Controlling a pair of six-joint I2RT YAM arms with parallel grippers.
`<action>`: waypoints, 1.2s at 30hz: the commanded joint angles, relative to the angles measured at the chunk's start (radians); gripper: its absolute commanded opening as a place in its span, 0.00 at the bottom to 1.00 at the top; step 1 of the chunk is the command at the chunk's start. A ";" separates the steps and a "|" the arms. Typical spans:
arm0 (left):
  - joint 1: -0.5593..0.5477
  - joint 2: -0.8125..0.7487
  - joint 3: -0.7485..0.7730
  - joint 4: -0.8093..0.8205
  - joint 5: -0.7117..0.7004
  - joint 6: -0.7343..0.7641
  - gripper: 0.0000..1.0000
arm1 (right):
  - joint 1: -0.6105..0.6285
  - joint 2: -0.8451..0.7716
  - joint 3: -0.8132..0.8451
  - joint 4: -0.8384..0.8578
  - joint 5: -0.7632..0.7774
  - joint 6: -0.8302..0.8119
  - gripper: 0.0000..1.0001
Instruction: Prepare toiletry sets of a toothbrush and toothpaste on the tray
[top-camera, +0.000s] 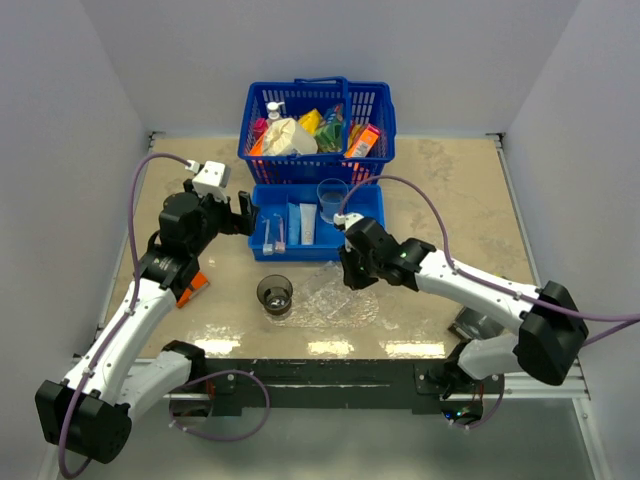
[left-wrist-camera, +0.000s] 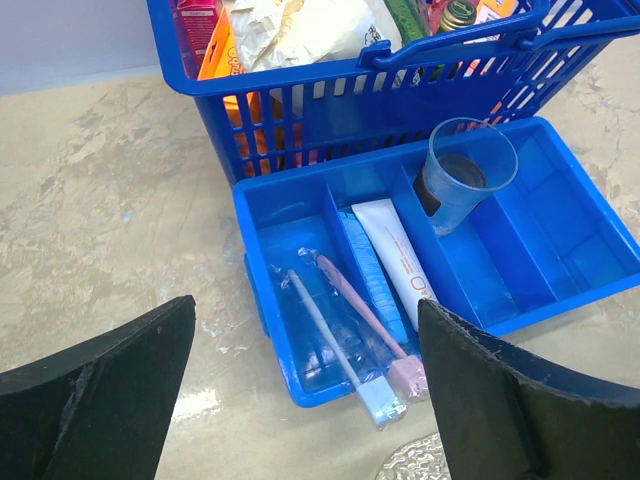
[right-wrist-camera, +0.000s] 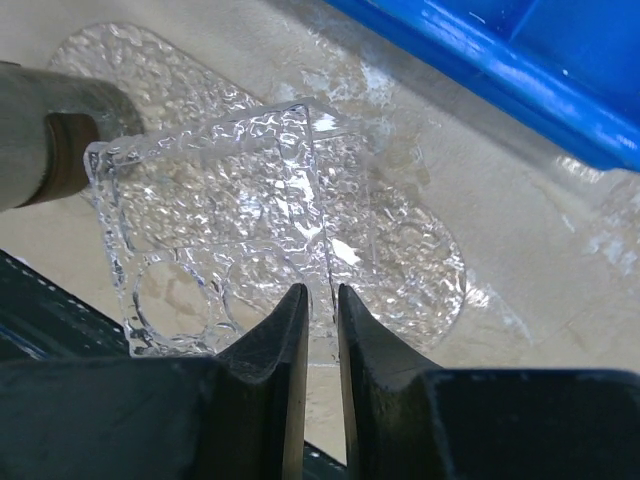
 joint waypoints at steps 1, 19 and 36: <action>-0.006 -0.007 -0.001 0.034 0.015 0.006 0.96 | 0.036 -0.065 -0.045 0.014 0.063 0.183 0.00; -0.013 -0.007 -0.002 0.034 0.013 0.006 0.96 | 0.221 -0.118 -0.137 0.060 0.344 0.590 0.00; -0.013 -0.005 -0.002 0.035 0.015 0.006 0.96 | 0.286 -0.140 -0.188 0.134 0.441 0.728 0.00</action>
